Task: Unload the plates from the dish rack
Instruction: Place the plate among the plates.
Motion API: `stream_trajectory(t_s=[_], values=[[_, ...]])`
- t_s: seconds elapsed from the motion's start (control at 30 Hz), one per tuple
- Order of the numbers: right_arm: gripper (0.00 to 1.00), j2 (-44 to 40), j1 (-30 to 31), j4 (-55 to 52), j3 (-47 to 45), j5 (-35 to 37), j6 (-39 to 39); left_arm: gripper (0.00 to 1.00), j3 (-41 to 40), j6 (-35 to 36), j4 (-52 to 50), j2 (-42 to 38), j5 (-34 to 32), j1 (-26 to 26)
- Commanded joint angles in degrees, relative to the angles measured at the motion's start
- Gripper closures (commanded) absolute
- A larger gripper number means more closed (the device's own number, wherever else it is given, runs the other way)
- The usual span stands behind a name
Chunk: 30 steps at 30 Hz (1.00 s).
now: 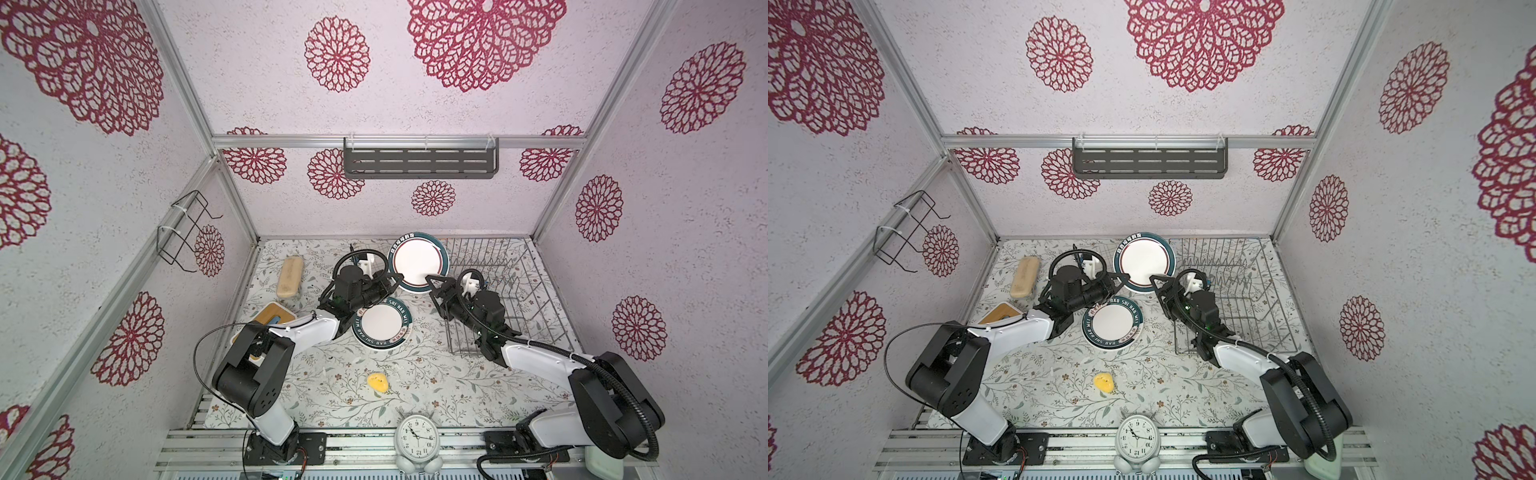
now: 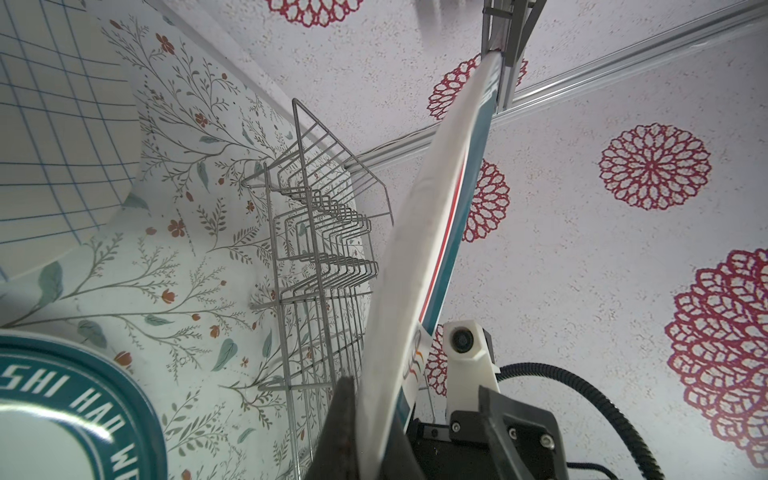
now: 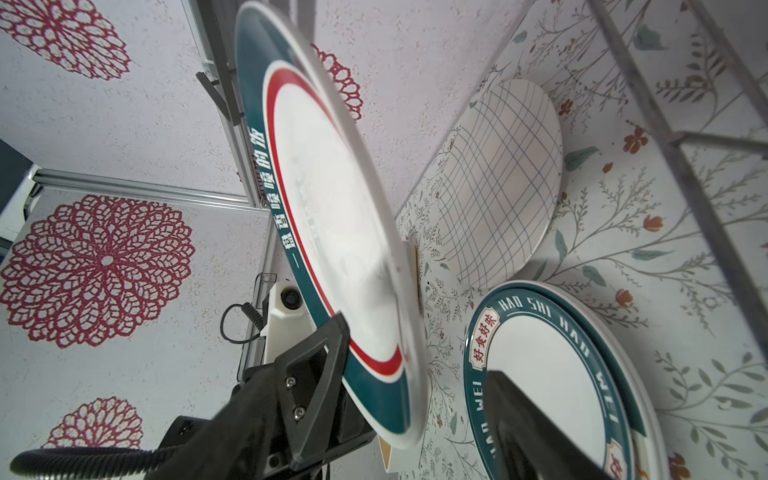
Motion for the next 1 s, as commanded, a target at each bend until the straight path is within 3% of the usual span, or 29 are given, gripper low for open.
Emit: stream_trajectory(t_s=[0.0, 0.47, 0.97], values=[[0.14, -0.01, 0.01, 2.29, 1.38, -1.04, -0.37, 1.00, -0.84, 0.22, 3.07, -2.98, 0.61, 0.99], [0.08, -2.57, -0.30, -7.83, 3.05, 0.26, -5.15, 1.00, -8.39, 2.75, -3.12, -10.25, 0.08, 5.60], [0.09, 0.50, -0.51, -4.79, 2.52, -0.96, -4.55, 1.00, -14.51, 9.05, -18.54, -15.20, -3.69, 6.20]])
